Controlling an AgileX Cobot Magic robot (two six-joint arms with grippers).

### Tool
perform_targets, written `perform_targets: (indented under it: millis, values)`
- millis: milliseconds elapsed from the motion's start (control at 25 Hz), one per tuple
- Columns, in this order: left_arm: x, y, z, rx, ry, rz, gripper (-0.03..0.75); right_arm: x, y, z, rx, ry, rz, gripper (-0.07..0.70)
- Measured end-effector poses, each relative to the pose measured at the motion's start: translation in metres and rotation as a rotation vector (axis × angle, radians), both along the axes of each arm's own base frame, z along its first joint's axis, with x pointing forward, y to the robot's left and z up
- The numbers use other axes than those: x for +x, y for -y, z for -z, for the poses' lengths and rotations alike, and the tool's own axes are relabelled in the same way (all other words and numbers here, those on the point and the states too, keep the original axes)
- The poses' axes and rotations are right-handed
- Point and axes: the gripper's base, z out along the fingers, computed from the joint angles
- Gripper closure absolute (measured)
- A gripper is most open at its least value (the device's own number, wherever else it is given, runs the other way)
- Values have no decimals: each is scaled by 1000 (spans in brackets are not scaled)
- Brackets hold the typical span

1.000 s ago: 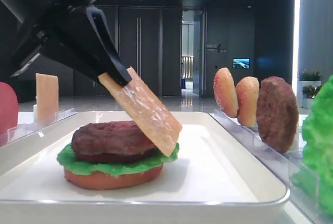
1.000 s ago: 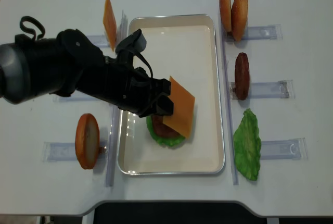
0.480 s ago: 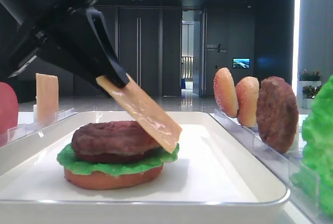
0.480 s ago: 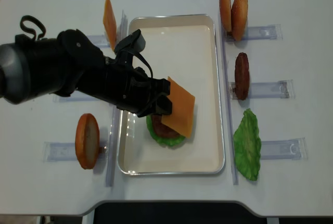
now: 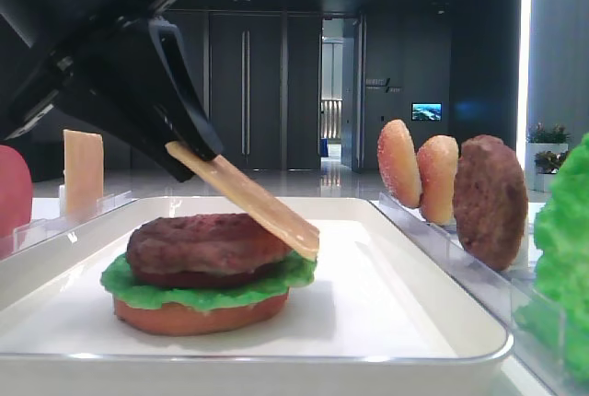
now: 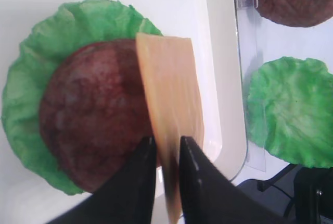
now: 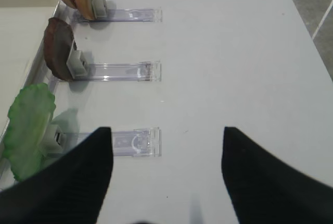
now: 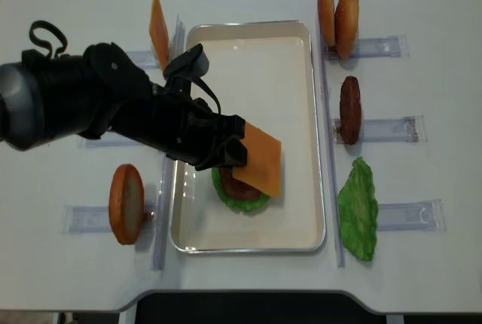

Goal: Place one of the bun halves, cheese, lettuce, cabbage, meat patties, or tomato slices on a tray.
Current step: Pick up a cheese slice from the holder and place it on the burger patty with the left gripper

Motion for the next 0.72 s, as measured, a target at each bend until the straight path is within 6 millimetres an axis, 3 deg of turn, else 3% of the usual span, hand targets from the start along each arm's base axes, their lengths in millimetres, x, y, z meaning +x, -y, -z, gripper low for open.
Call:
perform_targets:
  millis: [200,720]
  values:
    - [0,0,0,2,1,1,559,0,0,0,0,0,0,197]
    - [-1,-2,1,25,-10,6,360,0,0,0,0,0,0,197]
